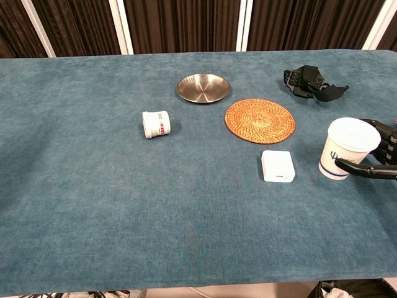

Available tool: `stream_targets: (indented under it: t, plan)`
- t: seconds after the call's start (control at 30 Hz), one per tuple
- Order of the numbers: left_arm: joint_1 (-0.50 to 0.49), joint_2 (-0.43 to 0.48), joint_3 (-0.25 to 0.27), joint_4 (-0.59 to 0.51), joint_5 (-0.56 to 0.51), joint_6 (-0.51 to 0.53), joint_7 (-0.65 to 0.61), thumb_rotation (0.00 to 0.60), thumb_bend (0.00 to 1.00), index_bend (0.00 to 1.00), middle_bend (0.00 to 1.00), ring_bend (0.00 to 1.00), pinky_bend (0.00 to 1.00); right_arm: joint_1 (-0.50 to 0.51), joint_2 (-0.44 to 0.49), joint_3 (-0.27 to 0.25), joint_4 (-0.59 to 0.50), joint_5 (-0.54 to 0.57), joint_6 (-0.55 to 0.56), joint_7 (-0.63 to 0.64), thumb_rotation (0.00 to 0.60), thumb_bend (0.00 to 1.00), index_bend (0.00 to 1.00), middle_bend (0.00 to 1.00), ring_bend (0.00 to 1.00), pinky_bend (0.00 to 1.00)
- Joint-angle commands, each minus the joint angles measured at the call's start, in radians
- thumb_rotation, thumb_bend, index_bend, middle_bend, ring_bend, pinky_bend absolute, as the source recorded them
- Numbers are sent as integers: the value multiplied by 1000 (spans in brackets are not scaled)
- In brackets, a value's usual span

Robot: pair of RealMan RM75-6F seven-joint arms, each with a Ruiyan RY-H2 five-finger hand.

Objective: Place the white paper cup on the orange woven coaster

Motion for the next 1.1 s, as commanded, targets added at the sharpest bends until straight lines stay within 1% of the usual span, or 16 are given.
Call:
stream_targets:
  t: [0.03, 0.57, 0.77, 1.1]
  plan:
    - [0, 0, 0, 0, 1, 1, 0, 600, 265, 0, 21, 0, 0, 0, -1, 1, 0, 0, 1, 0, 600, 73, 303, 276, 262, 104]
    - [2, 2, 2, -2, 0, 3, 0, 600, 266, 0, 21, 0, 0, 2, -1, 0, -5, -2, 4, -6, 600, 73, 304, 276, 268, 104]
    - [2, 2, 2, -4, -3, 0, 1, 600, 266, 0, 21, 0, 0, 7, -3, 5, 0, 7, -10, -4, 600, 73, 304, 277, 269, 104]
    - [1, 1, 1, -3, -1, 1, -7, 600, 265, 0, 21, 0, 0, 7, -4, 9, 4, 13, -14, -7, 600, 74, 308, 301, 305, 110]
